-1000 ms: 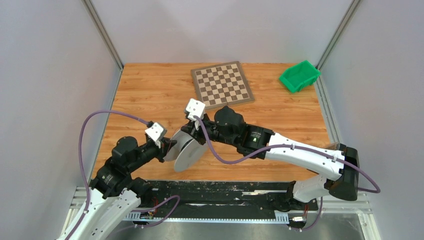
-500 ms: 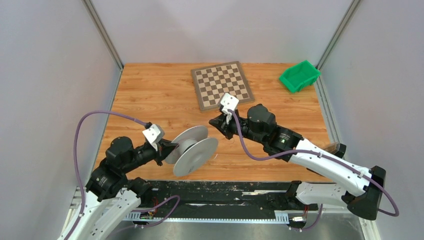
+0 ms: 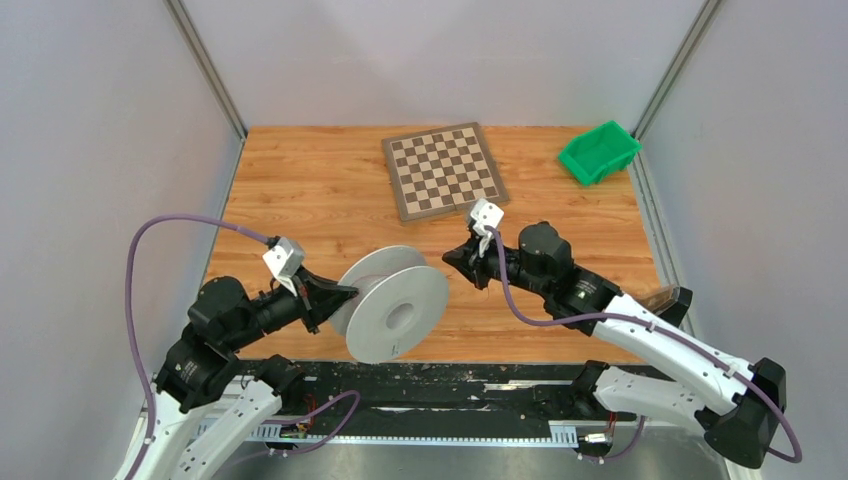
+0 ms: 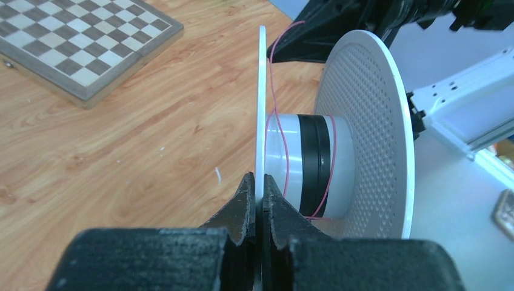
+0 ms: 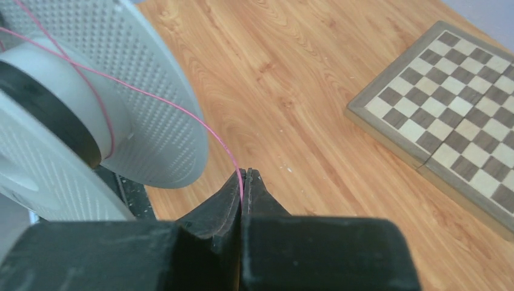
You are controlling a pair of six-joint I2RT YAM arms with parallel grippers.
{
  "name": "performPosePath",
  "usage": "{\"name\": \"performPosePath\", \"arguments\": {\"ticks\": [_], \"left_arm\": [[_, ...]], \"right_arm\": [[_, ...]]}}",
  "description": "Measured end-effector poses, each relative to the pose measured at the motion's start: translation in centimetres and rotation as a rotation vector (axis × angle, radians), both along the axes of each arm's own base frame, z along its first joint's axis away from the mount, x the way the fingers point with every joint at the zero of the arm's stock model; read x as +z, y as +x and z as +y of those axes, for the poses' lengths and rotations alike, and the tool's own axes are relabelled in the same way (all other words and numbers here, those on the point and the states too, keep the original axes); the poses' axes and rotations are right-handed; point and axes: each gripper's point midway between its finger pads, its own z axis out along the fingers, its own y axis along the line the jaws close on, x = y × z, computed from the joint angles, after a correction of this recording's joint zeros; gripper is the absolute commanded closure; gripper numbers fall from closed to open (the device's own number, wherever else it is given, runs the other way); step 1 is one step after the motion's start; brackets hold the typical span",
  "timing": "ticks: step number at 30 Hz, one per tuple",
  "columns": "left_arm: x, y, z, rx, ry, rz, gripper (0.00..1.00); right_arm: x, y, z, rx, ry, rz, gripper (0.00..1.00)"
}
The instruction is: Wrap the cables
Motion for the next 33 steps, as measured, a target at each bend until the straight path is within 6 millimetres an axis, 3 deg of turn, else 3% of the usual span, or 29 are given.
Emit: {"name": "performPosePath", "arguments": {"ticks": [9,17,23,33], "left_arm": [[3.0,0.5,0.4,0.111,-0.189,0.109,1.00],[6.0,1.0,0.8,0.185,-0.407,0.178,1.00],[5.8,2.0,1.2,0.243,-0.505,0.215,1.00],[5.2,4.0,2.4,0.358,-0.601,0.215,1.00]], "right_arm": [[0.2,-2.7,-0.5,0.048,0.130,0.064,1.00],[-0.1,-4.8,0.8,0.137,0.256,0.178,0.98],[-1.3,-6.5,1.5,0.187,0.336,0.278,1.00],[-0.2,-8.8,3.5,0.289,0.430,0.344,1.00]]}}
